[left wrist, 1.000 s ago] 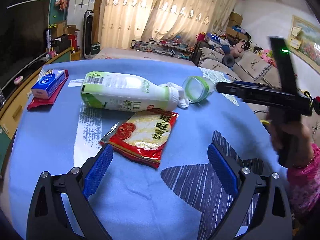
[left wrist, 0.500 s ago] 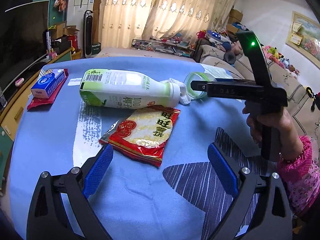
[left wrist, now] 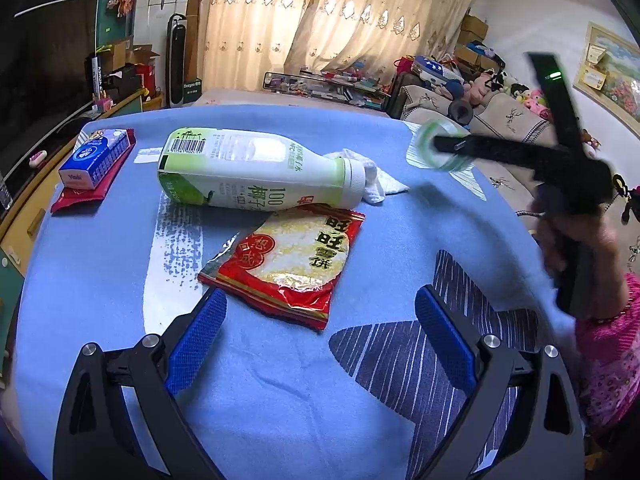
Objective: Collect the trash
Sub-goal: 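Grasp the clear jar with the right gripper and lift it, then carry the jar over the bin and open the right gripper, then withdraw the open right gripper from the bin, then grasp the red-and-white snack bag with the left gripper and lift it, then carry the snack bag over the bin and open the left gripper, then move the right tool back to the white tissue on the table, then grasp the white tissue with the right gripper and lift it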
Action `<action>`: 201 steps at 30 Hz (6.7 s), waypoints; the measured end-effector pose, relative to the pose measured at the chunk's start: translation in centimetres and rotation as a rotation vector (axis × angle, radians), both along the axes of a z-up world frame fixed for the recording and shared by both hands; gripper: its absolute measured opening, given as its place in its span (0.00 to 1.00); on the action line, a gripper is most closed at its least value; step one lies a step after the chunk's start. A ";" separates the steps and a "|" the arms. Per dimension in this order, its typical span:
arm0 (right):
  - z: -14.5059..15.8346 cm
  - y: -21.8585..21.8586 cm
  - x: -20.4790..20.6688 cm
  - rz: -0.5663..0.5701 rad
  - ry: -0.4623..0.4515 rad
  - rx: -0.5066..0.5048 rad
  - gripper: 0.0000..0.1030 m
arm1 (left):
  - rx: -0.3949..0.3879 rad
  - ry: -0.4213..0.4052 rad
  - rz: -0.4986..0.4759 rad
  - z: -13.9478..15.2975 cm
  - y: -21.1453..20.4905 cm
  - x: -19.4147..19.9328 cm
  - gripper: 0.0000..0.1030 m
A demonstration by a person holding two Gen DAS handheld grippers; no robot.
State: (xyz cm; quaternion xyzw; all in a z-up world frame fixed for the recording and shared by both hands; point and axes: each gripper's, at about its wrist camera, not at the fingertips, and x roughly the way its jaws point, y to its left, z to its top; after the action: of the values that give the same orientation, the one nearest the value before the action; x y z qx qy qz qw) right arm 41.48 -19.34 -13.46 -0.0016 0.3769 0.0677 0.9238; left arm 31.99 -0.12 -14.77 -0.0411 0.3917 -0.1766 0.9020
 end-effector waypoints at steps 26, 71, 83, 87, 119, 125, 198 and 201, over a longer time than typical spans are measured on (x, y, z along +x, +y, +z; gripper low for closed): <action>-3.3 -25.0 -15.8 -0.688 0.049 -0.035 0.65 | -0.002 0.025 -0.001 -0.7 -0.1 0.3 0.91; -1.8 -16.3 -16.0 -0.516 -0.204 0.104 0.71 | 0.288 0.102 -0.035 -1.5 -4.1 6.8 0.54; -1.9 -16.8 -16.0 -0.516 -0.193 0.131 0.71 | 0.242 0.123 -0.155 -1.1 -6.3 3.0 0.26; -1.8 -16.9 -16.0 -0.516 -0.193 0.132 0.71 | 0.188 0.139 -0.215 -0.8 -7.5 0.7 0.26; 0.4 -30.9 -30.2 -0.818 -0.226 0.098 0.72 | 0.096 0.136 -0.735 1.8 -39.6 -2.4 0.26; -0.2 -33.8 -32.6 -0.881 -0.222 0.116 0.72 | 0.140 0.186 -0.752 -0.6 -47.3 -1.1 0.57; -3.9 9.6 5.1 0.100 0.218 0.074 0.40 | -0.025 -0.079 0.316 1.4 5.8 1.4 0.95; -3.9 9.4 5.1 0.115 0.231 0.124 0.15 | -0.025 -0.069 0.315 1.2 5.7 1.5 0.95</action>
State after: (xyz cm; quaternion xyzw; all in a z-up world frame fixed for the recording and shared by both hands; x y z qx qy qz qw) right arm 46.62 -9.96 -17.38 0.0415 0.4753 0.1433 0.8671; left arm 33.45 5.59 -13.58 -0.1070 0.3471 -0.0394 0.9309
